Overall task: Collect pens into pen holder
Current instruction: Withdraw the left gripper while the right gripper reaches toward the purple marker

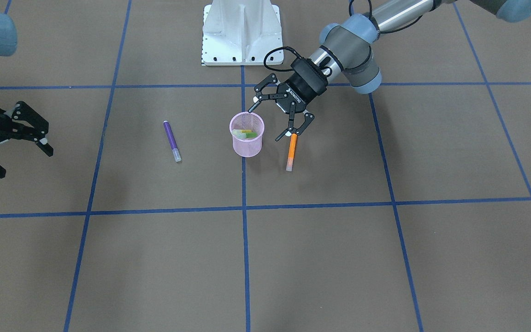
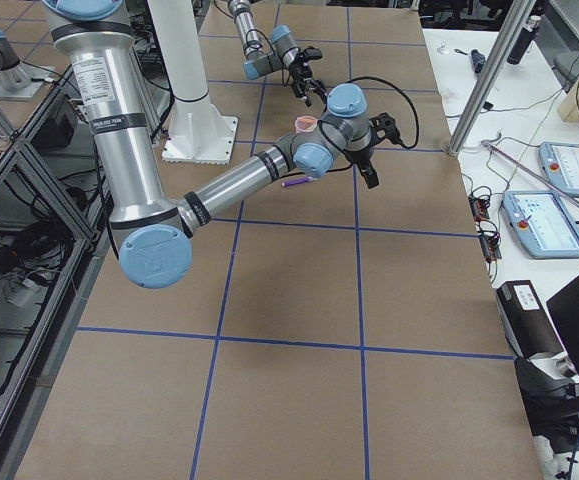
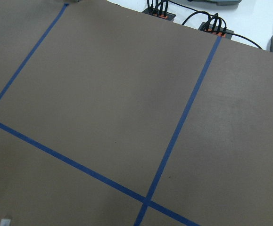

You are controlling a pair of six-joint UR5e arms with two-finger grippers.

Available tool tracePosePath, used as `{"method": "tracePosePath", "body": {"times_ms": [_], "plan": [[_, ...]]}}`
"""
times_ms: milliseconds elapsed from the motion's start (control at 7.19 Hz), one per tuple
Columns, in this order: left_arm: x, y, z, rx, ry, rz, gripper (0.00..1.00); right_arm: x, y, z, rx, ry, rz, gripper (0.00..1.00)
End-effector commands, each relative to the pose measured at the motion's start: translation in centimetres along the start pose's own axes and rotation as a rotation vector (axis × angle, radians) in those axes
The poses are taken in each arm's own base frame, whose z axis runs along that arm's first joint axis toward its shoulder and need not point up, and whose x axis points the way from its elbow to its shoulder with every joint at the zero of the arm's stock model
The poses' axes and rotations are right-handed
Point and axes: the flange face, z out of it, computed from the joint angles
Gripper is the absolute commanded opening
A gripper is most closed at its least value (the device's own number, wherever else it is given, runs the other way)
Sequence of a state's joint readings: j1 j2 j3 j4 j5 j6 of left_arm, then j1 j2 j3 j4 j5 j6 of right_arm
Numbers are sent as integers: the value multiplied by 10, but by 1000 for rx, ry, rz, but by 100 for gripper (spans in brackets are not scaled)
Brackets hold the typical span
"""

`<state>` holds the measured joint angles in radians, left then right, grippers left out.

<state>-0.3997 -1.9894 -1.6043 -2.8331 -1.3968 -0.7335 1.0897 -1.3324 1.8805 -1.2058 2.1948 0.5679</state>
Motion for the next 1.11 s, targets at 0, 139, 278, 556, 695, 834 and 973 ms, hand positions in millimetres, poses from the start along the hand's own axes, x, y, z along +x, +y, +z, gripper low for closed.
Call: {"method": "tracePosePath", "body": {"times_ms": [0, 139, 278, 556, 695, 834, 973], "plan": [[6, -28, -21, -194, -173, 34, 99, -42, 11, 35, -8, 20, 28, 99], [4, -49, -32, -288, -226, 32, 99, -58, 19, 49, -26, 12, 5, 99], [-15, -70, -41, -387, -260, 11, 99, -76, 27, 61, -48, -4, -16, 99], [-57, -96, -61, -571, -295, -132, 99, -106, 46, 88, -70, 9, -62, 99], [-67, -115, -71, -568, -289, -177, 99, -117, 56, 102, -65, 39, -84, 99], [-73, -125, -80, -599, -245, -212, 100, -134, 71, 120, -89, 40, -108, 99], [-66, -131, -87, -594, -219, -211, 100, -148, 78, 127, -93, 38, -122, 99]]}}
